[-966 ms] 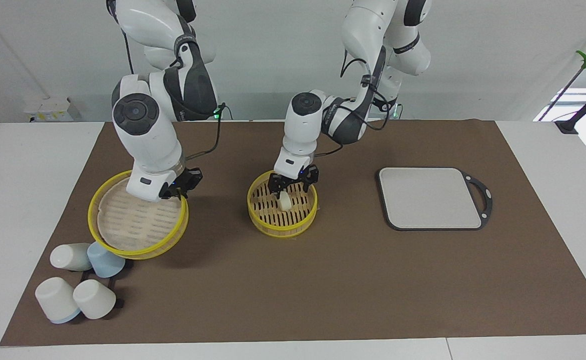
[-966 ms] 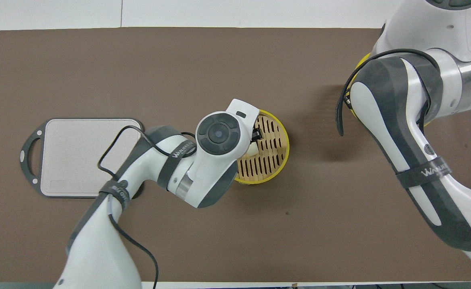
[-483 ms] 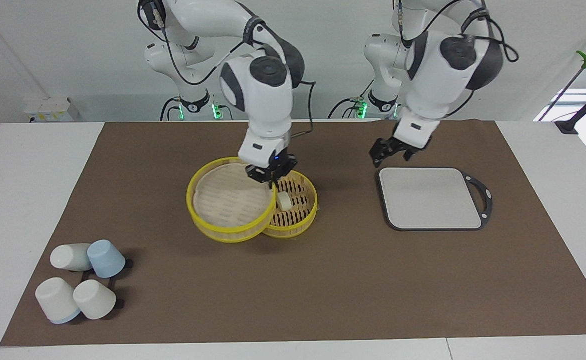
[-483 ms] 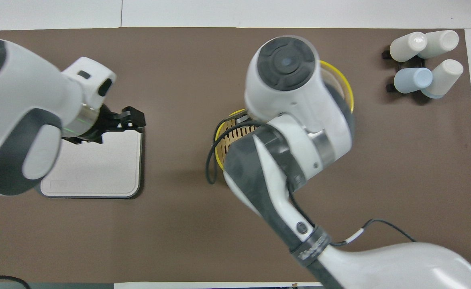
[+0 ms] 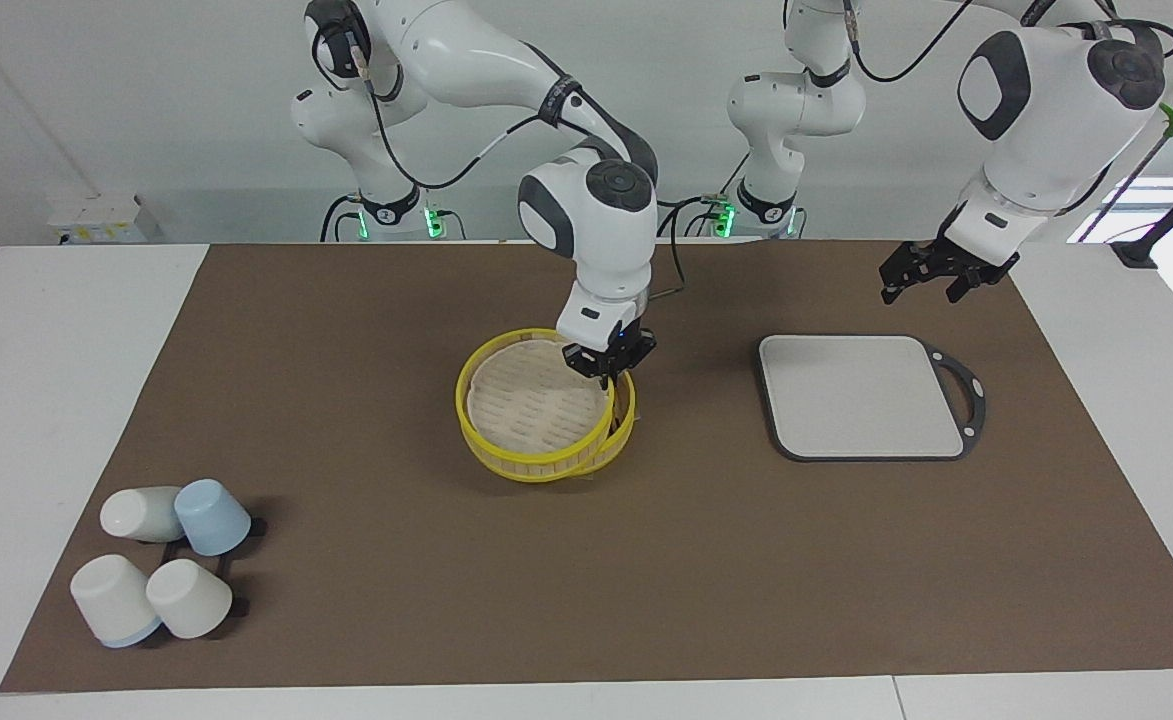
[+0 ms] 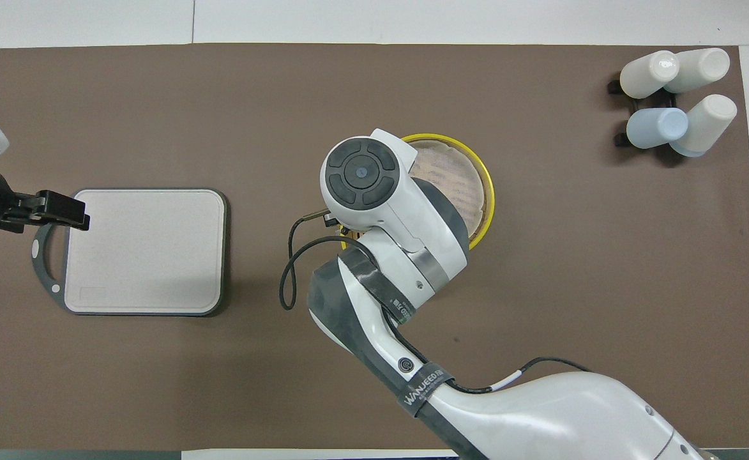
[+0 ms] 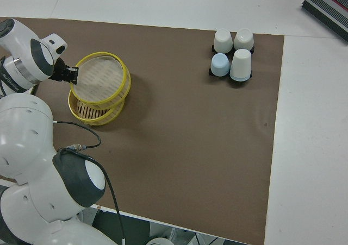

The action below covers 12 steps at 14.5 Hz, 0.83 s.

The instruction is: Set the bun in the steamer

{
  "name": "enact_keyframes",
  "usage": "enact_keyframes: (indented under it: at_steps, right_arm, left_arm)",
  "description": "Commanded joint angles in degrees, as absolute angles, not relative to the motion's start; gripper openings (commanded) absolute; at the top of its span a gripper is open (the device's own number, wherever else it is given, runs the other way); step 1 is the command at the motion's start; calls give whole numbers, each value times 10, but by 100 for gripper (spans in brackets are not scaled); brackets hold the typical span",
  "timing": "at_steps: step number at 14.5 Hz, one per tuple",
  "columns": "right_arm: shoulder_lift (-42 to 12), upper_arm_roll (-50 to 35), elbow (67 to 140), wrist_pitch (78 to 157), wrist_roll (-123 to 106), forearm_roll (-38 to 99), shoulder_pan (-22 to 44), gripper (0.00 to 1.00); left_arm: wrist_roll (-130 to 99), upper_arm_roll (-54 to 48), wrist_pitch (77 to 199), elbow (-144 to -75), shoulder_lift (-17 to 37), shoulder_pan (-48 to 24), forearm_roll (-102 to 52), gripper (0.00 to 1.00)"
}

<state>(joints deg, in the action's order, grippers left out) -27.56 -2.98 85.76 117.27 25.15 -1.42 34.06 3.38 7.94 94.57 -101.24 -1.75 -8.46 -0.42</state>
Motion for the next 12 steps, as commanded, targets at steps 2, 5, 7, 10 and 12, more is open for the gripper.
enact_keyframes:
  at_steps: [2, 5, 7, 10, 12]
  right_arm:
    - [-256, -33, 883, 1196, 297, 61, 351, 0]
    - [-255, -33, 886, 1196, 304, 61, 355, 0]
    - [-252, -33, 891, 1198, 304, 61, 355, 0]
    - [-243, -32, 918, 1216, 317, 60, 374, 0]
    - [-235, -32, 945, 1248, 328, 58, 379, 0]
  left_arm:
    - [46, 69, 924, -1007, -29, -83, 24, 100]
    - [50, 69, 918, -1002, -28, -84, 25, 100]
    - [53, 71, 913, -987, -23, -84, 23, 100]
    - [54, 74, 904, -962, -13, -83, 2, 100]
    - [54, 83, 892, -947, -11, -86, -10, 100]
